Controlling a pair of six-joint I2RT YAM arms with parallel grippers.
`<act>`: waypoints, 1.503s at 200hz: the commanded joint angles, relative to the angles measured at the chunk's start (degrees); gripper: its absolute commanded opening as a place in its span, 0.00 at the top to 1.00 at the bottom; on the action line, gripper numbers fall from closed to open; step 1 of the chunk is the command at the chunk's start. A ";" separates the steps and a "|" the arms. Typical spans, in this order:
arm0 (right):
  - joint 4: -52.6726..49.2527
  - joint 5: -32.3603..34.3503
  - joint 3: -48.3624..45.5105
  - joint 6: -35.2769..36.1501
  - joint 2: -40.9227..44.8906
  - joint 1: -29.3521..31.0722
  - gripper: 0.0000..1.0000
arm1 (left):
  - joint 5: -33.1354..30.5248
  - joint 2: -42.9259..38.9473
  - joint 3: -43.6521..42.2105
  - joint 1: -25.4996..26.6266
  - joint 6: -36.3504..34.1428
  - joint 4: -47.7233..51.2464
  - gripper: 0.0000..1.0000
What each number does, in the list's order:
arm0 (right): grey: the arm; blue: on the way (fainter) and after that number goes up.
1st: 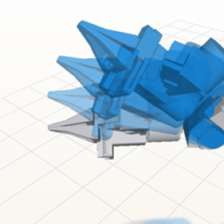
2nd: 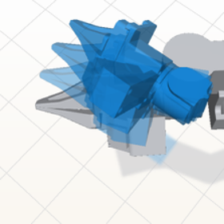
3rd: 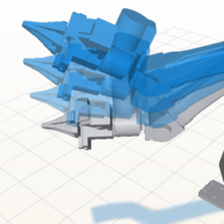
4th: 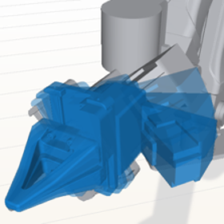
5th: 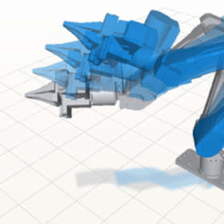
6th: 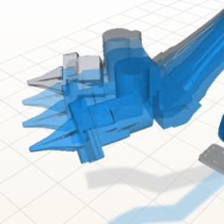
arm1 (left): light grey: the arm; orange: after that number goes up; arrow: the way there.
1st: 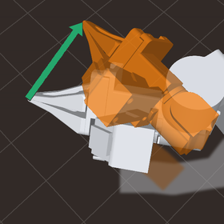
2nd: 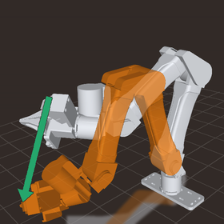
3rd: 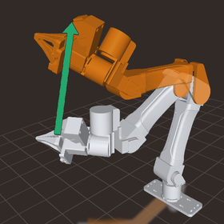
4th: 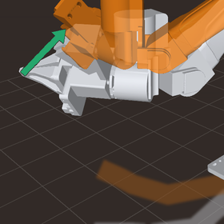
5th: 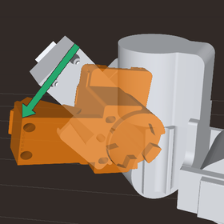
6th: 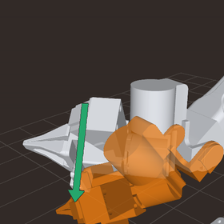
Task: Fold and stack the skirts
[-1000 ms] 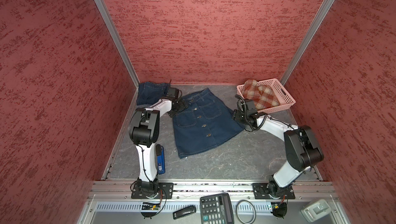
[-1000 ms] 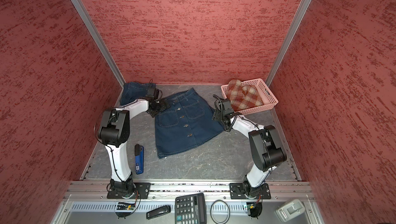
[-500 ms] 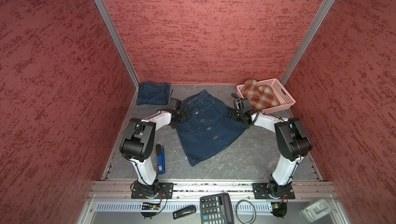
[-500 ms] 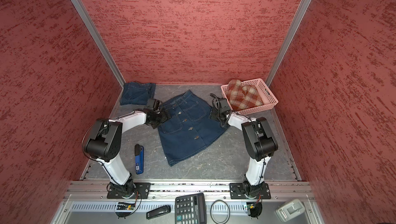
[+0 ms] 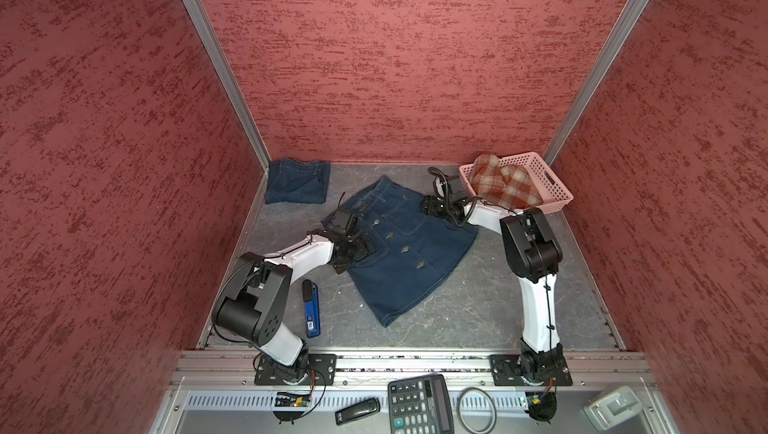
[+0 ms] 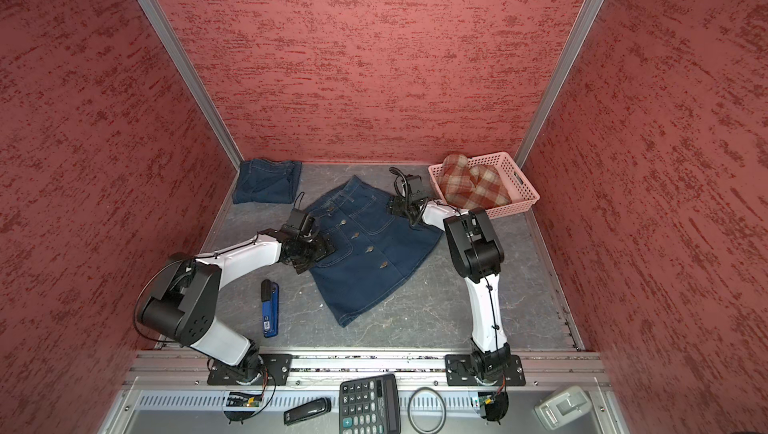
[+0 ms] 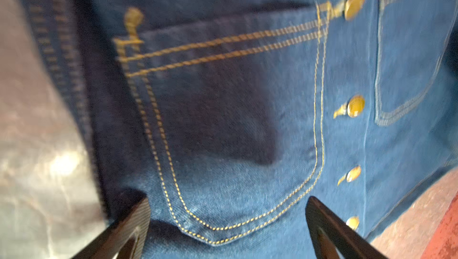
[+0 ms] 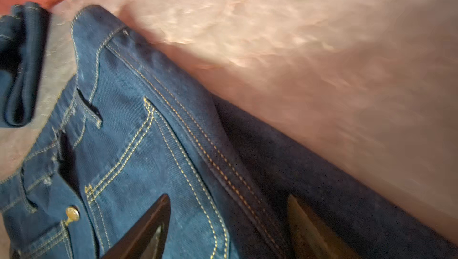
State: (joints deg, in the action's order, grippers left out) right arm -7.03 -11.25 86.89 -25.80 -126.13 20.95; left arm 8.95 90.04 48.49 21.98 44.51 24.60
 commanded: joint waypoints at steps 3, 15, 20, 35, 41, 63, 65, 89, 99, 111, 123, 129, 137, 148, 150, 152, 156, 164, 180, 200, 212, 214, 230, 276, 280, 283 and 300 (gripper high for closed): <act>-2.51 -2.63 4.22 2.34 -3.62 0.93 0.23 | -0.18 -0.35 -0.49 3.48 1.44 3.89 0.02; -2.87 -3.55 6.30 3.73 -3.88 0.93 0.22 | 0.20 -0.16 0.08 5.07 1.65 3.84 0.02; -3.04 -3.73 6.96 4.15 -3.79 0.93 0.22 | 0.21 -0.01 0.41 5.84 1.76 4.00 0.02; -3.54 -3.22 7.64 6.11 -1.93 0.93 0.19 | 0.65 0.00 1.59 7.17 1.84 4.43 0.02; -3.40 -2.50 7.10 6.78 -0.60 0.93 0.19 | 0.82 -0.32 2.13 7.14 1.61 4.61 0.02; -2.17 -0.88 2.66 8.35 5.60 0.76 0.17 | -0.59 -2.55 5.21 6.17 -1.09 6.88 0.01; -2.08 -0.64 2.23 8.39 6.15 0.76 0.17 | -0.77 -2.82 5.47 5.98 -1.58 7.22 0.01; -0.45 -0.01 -5.26 7.69 13.68 0.84 0.17 | -3.48 -3.09 10.73 2.69 -6.61 11.09 0.00; 1.00 0.44 -9.29 7.08 16.86 0.89 0.17 | -5.24 -2.48 12.65 0.89 -8.60 12.58 0.00; 2.27 1.96 -14.07 6.35 20.81 0.85 0.17 | -6.16 -1.62 13.89 -1.70 -10.42 12.97 0.00; 3.08 3.38 -18.33 6.27 24.29 0.98 0.17 | -6.73 -0.53 14.56 -4.42 -11.54 12.62 0.00; 3.32 3.94 -20.06 6.38 25.56 1.02 0.17 | -6.82 0.07 14.88 -5.73 -12.00 12.71 0.00; 2.97 4.71 -21.88 6.54 27.08 1.10 0.17 | -7.11 0.99 15.15 -6.97 -12.57 12.74 0.00; 2.25 5.37 -23.86 7.19 28.60 1.17 0.17 | -7.41 1.91 15.06 -8.37 -13.00 12.86 0.00; 2.07 5.54 -24.11 7.28 28.91 1.26 0.18 | -7.49 2.01 14.95 -8.64 -13.03 12.91 0.00; 1.86 5.71 -24.42 7.37 29.09 1.30 0.18 | -7.57 2.12 14.81 -8.91 -13.04 12.93 0.00; 1.52 5.96 -24.92 7.58 29.53 1.44 0.18 | -7.82 2.23 14.55 -9.38 -13.00 13.01 0.00; 1.15 6.06 -26.10 7.99 30.57 1.70 0.18 | -8.09 2.19 13.66 -10.43 -12.87 12.88 0.00; 1.22 5.69 -28.35 8.47 32.81 2.33 0.18 | -8.68 1.29 11.73 -12.46 -12.95 12.27 0.00; 2.84 4.27 -31.32 9.50 35.67 3.96 0.20 | -9.64 0.75 10.29 -15.14 -13.48 11.39 0.00; 3.70 3.93 -32.77 10.25 36.81 5.41 0.21 | -9.79 1.25 10.29 -16.72 -13.81 10.70 0.00; 3.80 3.99 -33.00 10.42 36.91 5.68 0.21 | -9.82 1.45 10.26 -17.01 -13.83 10.57 0.00; 5.47 4.88 -35.40 11.77 38.17 7.83 0.22 | -9.85 2.92 10.92 -18.92 -13.89 9.48 0.01; 9.96 6.46 -41.65 17.58 44.29 17.81 0.26 | -9.77 9.81 15.46 -22.83 -14.13 6.89 0.07; 10.38 6.46 -42.17 17.93 44.82 18.74 0.26 | -9.75 10.55 15.96 -23.00 -14.25 6.72 0.08; 10.65 6.56 -42.42 18.24 45.17 19.38 0.27 | -9.85 11.04 16.27 -22.96 -14.35 6.69 0.08; 11.68 7.73 -43.91 19.06 46.58 22.60 0.28 | -8.97 13.41 18.43 -23.22 -14.44 6.56 0.11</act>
State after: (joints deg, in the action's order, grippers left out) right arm 0.30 -5.89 44.36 -10.37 -82.50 39.99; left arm -0.25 101.10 63.83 -0.73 31.14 32.93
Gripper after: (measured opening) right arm 0.727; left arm 0.914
